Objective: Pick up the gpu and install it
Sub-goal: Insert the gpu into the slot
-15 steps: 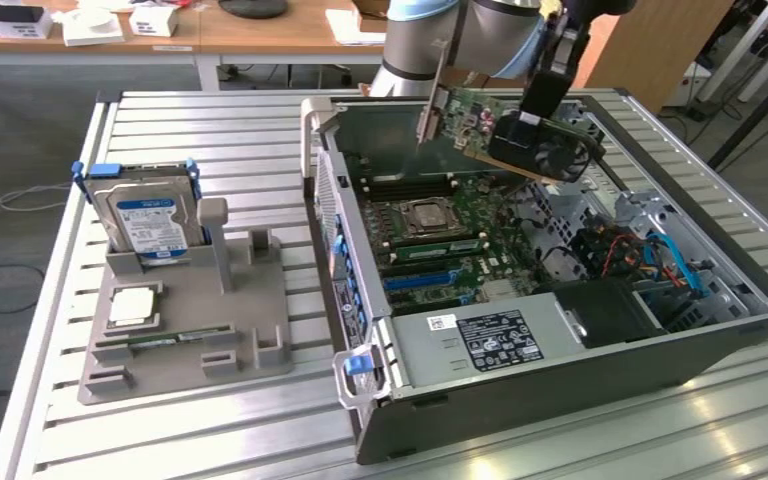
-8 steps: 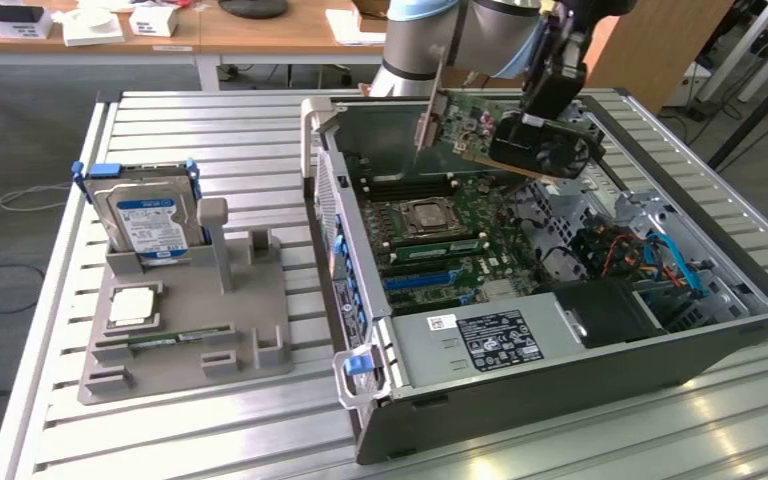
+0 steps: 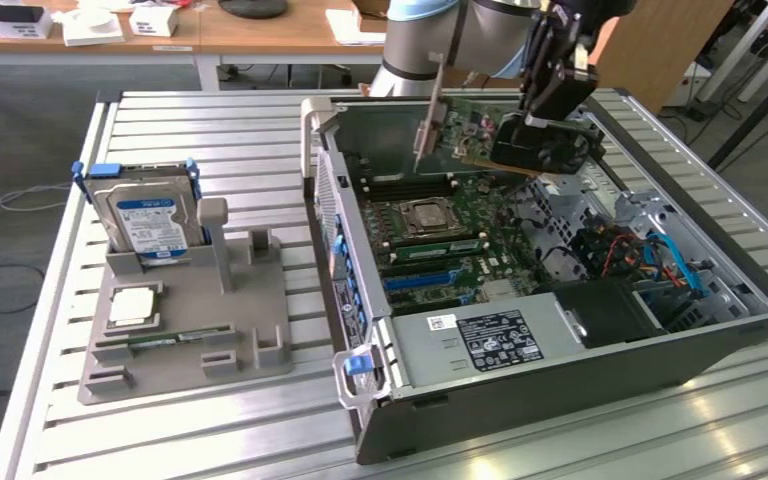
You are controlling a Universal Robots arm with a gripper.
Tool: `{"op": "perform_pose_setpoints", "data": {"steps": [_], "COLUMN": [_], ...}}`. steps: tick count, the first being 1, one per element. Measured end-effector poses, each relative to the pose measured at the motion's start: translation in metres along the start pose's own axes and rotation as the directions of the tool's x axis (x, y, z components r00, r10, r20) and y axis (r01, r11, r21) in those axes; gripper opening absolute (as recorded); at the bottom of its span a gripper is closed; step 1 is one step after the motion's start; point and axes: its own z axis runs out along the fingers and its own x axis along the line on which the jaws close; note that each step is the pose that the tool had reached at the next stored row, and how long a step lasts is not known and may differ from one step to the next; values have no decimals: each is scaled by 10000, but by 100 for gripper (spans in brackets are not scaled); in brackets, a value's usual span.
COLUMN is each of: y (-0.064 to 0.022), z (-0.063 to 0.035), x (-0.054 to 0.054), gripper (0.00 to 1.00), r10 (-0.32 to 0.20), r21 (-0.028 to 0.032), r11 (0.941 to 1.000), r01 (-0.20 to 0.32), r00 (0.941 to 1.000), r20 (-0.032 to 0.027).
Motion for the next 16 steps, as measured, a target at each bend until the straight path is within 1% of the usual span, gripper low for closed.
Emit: {"op": "perform_pose_setpoints", "data": {"steps": [2,4,8,12,16], "y": [0,0,0,0,0], "z": [2,3,7,10,13], "x": [0,0,0,0,0], "gripper": [27,27,27,27,27], "r10": [-356,-710,-1400,-2057,-2659], "r21": [9,16,33,48,61], "r11": [9994,9975,9901,9786,9640], "r01": [356,710,1400,2057,2660], "r00": [9994,9975,9902,9786,9640], "r20": [-5,-10,-22,-33,-45]}}
